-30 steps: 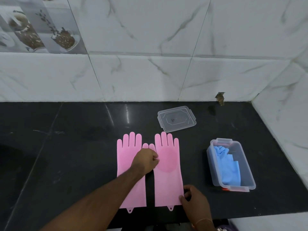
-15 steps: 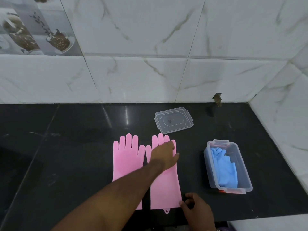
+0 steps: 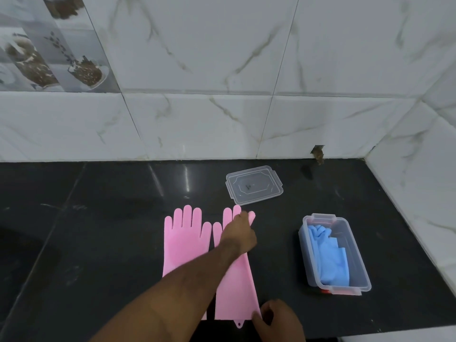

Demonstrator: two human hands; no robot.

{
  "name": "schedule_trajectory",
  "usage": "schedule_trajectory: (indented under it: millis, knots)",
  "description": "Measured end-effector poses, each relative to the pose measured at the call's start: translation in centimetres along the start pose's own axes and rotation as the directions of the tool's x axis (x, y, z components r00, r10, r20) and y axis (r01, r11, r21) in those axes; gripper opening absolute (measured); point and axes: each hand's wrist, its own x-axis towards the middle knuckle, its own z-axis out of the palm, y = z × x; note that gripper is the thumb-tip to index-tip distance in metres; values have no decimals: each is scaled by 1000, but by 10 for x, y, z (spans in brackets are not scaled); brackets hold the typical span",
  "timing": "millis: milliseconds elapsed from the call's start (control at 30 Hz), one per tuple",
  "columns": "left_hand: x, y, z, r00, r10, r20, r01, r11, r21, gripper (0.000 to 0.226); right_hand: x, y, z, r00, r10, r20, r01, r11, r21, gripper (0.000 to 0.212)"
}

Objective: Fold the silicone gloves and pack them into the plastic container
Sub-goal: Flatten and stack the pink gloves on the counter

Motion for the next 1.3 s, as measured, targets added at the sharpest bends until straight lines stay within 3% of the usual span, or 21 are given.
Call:
schedule_trajectory:
  millis: [100,167,233,333,500,667,1067,1300]
  knots:
    - [-10,-27,-20,996,35,-85,-40,998,-55,24,-11,-5,19,942,-305,-144,306,952,-12,30]
    - [-20,-49,-34,988,17,-153,-37,991,-126,20,-19,-10,38,774,-545,-321,553,830,-74,33]
    - [-30,-70,-48,973,-2,-232,-44,980,-193,26,-22,-28,50,605,-691,-396,695,701,-161,34]
    - [-42,-107,-75,938,-58,-341,-7,982,-187,33,-21,-62,58,490,-785,-379,780,589,-211,32]
    - [-59,-170,-107,939,-129,-320,76,982,-173,37,-18,-103,80,523,-841,-137,786,538,-305,23]
    - [-68,-202,-112,956,-211,-205,183,972,-148,26,-14,-128,93,575,-818,12,792,553,-258,43]
    - [-67,-220,-102,913,-348,-212,292,922,-256,30,-10,-143,102,712,-678,185,702,681,-206,38]
    - [-63,-227,-98,903,-356,-239,273,907,-321,32,-1,-143,96,712,-661,238,702,680,-211,40]
